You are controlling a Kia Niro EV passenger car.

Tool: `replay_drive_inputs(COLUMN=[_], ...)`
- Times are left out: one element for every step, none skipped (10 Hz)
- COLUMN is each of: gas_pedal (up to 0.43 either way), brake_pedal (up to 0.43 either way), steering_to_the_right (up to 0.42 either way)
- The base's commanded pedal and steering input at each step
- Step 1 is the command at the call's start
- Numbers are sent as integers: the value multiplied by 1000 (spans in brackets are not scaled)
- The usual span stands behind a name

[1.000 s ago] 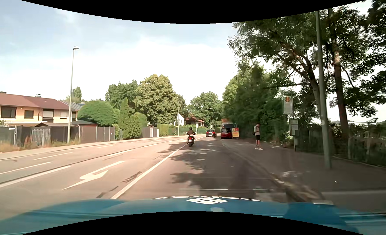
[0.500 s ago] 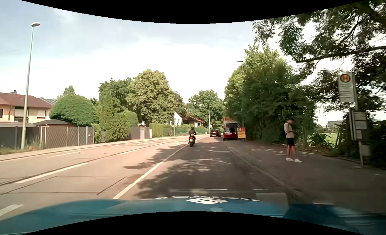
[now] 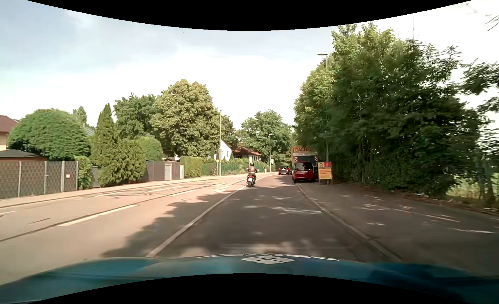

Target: Follow the waypoints while adhering to traffic rules and regulations

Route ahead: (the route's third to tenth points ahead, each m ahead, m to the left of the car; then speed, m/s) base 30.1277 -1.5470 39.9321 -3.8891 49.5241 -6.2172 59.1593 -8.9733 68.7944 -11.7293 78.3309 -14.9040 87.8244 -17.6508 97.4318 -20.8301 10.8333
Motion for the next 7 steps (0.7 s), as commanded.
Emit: replay_drive_inputs(gas_pedal=[118, 118, 118, 118, 118, 118, 130], brake_pedal=[0, 0, 0, 0, 0, 0, 0], steering_to_the_right=[4, 4, 5, 6, 8, 7, 8])
